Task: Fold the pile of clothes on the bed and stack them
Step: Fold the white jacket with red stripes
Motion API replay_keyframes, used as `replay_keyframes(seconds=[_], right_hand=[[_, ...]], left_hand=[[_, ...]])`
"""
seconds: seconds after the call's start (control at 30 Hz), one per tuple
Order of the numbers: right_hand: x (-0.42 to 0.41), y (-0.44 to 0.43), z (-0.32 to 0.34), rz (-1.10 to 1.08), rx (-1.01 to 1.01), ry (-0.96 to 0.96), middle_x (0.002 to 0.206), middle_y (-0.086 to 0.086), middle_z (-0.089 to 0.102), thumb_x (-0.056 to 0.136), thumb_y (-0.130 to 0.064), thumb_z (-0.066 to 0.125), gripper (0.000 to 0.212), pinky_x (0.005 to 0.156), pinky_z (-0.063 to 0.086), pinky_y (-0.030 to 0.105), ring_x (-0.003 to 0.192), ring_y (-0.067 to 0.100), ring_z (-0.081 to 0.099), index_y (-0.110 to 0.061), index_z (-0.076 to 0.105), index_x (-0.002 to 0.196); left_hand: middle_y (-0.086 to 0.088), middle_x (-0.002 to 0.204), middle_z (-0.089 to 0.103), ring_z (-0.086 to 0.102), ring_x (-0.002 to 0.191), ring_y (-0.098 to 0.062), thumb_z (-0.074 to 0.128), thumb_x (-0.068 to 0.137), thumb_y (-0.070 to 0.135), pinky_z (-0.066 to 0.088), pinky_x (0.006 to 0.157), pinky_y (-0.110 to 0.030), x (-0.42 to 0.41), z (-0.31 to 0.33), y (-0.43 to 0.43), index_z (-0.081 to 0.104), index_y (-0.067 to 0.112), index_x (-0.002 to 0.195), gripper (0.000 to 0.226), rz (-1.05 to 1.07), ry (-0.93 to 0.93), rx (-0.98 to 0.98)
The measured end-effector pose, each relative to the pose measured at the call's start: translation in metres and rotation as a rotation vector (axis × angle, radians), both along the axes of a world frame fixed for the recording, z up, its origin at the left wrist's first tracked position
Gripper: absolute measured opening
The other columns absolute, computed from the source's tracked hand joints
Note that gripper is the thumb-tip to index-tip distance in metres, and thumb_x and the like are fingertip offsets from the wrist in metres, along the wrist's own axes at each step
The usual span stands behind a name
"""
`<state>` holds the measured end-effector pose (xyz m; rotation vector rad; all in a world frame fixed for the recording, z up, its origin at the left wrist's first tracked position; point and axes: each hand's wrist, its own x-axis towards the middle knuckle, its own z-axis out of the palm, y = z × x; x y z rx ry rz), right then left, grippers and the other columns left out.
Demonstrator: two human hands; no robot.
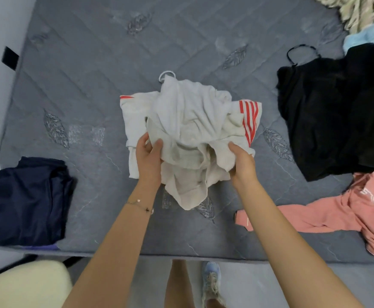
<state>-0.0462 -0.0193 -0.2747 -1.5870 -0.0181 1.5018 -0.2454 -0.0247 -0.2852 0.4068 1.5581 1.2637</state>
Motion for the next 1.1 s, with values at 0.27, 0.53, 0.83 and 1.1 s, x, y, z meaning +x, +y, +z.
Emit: replay_keyframes(seconds=[0.27, 0.53, 0.83, 1.1], right_hand=[[-0.014, 0.086, 0.002, -0.223, -0.014, -0.034, 0.125, 0.007, 0.064, 0.092, -0.012, 0.063, 0.043, 0.095, 0.052, 0.034, 0.106, 0.020, 0.064, -0.008, 0.054, 0.134], [-0.008, 0.164, -0.005, -0.205, 0.000, -0.185, 0.090, -0.003, 0.067, 0.091, -0.018, 0.062, 0.008, 0.096, 0.051, 0.037, 0.088, 0.014, 0.064, -0.022, 0.062, 0.084], [-0.004, 0.198, -0.046, 0.290, -0.037, -0.387, 0.144, 0.001, 0.045, 0.099, -0.024, 0.052, 0.045, 0.107, 0.034, 0.028, 0.130, 0.016, 0.044, -0.016, 0.043, 0.142], [-0.001, 0.201, -0.077, 1.130, 0.263, -1.067, 0.157, 0.001, 0.028, 0.095, -0.014, 0.055, 0.053, 0.119, -0.001, 0.039, 0.149, 0.024, 0.010, -0.026, 0.043, 0.145]], left_hand=[[0.005, 0.100, 0.063, 0.064, 0.088, -0.008, 0.050, 0.097, 0.004, 0.057, 0.078, -0.032, -0.026, -0.003, 0.087, 0.050, 0.016, 0.105, 0.014, 0.112, 0.005, 0.012], [-0.001, 0.102, 0.054, 0.059, 0.089, -0.011, 0.045, 0.096, -0.003, 0.054, 0.087, -0.028, -0.041, -0.015, 0.179, 0.033, 0.010, 0.117, 0.027, 0.171, 0.103, 0.040], [-0.006, 0.123, 0.058, 0.048, 0.121, -0.025, 0.035, 0.088, -0.018, 0.034, 0.102, -0.015, -0.042, -0.071, 0.192, 0.059, 0.002, 0.118, 0.043, -0.551, 0.650, -0.024], [0.000, 0.152, 0.038, 0.023, 0.146, -0.017, 0.049, 0.087, -0.008, 0.014, 0.118, -0.045, -0.087, -0.092, 0.180, 0.065, 0.015, 0.117, 0.041, -0.990, 1.018, -0.084]])
